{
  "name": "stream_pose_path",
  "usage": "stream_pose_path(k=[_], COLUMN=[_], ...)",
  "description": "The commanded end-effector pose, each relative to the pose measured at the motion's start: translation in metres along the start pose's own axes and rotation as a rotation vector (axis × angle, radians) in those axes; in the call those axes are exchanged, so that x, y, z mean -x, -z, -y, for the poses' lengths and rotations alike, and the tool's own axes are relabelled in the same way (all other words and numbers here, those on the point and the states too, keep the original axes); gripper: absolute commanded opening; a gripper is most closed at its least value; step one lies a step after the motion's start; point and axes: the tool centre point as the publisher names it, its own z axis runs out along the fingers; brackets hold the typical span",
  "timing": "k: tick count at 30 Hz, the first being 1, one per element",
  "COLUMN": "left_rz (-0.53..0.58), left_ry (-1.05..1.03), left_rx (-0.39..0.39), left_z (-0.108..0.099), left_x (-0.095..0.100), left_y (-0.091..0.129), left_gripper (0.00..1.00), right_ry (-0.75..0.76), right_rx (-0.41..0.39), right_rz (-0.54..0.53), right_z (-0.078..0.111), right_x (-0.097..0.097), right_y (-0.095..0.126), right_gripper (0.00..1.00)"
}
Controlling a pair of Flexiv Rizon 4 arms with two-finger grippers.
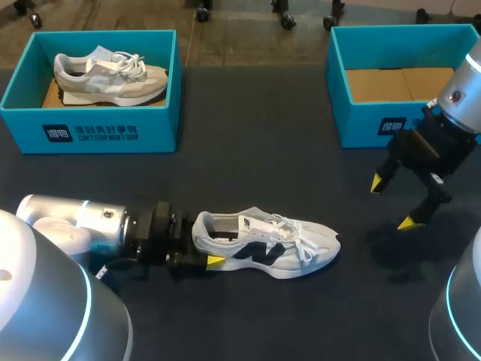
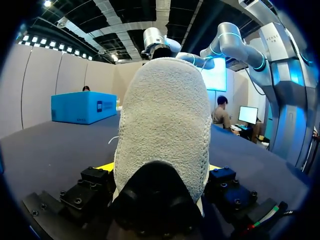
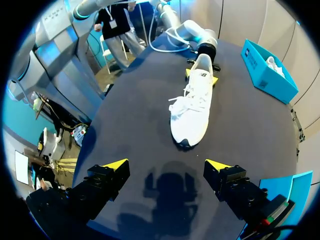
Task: Take the shoe out of the shoebox, open the shoe tongue, remove and reinsert the insole, then place the shoe into the shoebox
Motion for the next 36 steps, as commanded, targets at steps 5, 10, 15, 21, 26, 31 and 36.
stream_pose_path(k=[5,10,15,21,26,31,36], left_rz=[0.001,0.001,0.001,0.001,0.001,0.001,0.001], left_ry=[0.000,0.000,0.000,0.000,0.000,0.000,0.000], left_rx=[0.000,0.000,0.000,0.000,0.000,0.000,0.000], left_z=[-0.005,-0.005,-0.005,-0.005,-0.005,-0.005,-0.005], left_x=[0.003,0.003,0.003,0.003,0.003,0.003,0.003], left_y=[-0.004,-0.004,-0.004,-0.004,-0.004,-0.004,-0.004], left_gripper=[0.00,0.00,0.00,0.00,0.00,0.00,0.00], right_ry=[0.000,-0.322,-0.690,-0.727,-0.727,-0.868,-1.119], right_rx=[-0.003,-0.019,-0.139,-0.172,-0.172,-0.218,-0.368], right_rz=[-0.001,-0.093,-0.052,-0.041,-0.041,-0.027,-0.014], right_z=[0.000,-0.013,-0.065,-0.079,-0.079,-0.093,-0.127], right_x=[0.000,0.008,0.013,0.013,0.013,0.017,0.024], right_y=[-0.001,-0.001,-0.010,-0.011,-0.011,-0.015,-0.032], right_gripper=[1.00,1.00,1.00,1.00,1.00,1.00,1.00])
